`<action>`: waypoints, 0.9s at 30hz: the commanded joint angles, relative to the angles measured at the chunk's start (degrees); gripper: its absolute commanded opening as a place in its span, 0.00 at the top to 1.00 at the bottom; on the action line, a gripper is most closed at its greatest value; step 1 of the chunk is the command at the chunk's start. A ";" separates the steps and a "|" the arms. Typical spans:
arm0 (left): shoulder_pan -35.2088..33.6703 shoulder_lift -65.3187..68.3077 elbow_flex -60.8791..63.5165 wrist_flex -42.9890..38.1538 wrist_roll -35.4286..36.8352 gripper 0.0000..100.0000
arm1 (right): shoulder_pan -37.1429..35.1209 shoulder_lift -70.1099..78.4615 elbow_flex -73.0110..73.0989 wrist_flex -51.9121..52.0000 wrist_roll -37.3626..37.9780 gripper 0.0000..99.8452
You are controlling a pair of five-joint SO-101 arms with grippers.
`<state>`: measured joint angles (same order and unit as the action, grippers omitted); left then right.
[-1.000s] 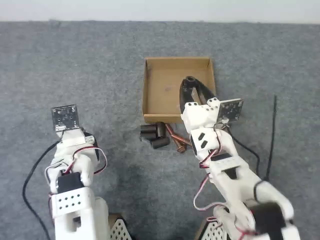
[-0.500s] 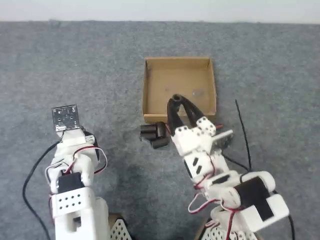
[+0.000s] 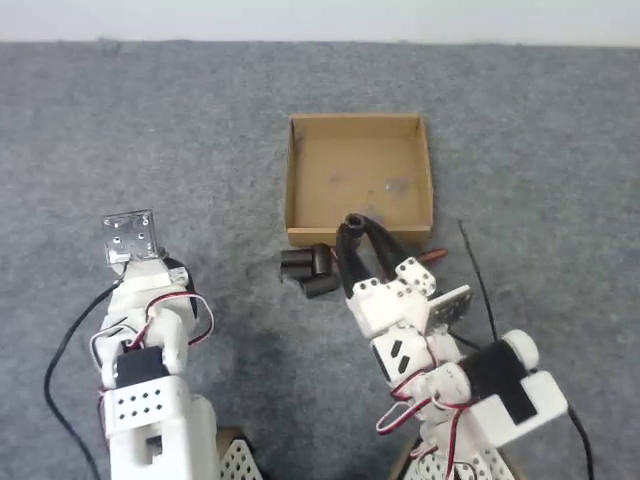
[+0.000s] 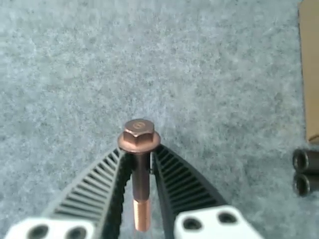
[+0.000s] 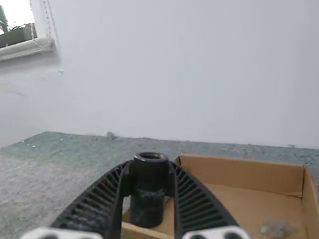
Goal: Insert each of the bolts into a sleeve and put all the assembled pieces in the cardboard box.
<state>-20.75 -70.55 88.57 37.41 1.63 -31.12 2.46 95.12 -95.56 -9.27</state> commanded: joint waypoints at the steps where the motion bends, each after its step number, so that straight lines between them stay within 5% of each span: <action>1: 1.32 -2.02 -1.01 -6.86 -0.18 0.99 | -1.45 0.84 1.14 -1.54 1.05 0.99; 12: 15.74 -2.02 -3.38 -23.74 -0.09 0.99 | -1.54 1.80 0.88 -1.19 1.05 0.99; 22: 24.70 -1.49 -16.84 -25.58 0.26 0.99 | -1.54 1.89 0.88 -1.10 1.05 0.99; 27: 28.22 -1.41 -21.85 -25.58 13.27 0.99 | -1.54 1.89 0.88 -1.10 1.05 0.99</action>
<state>5.01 -70.55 73.63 13.76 4.70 -32.26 4.13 94.86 -95.56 -9.27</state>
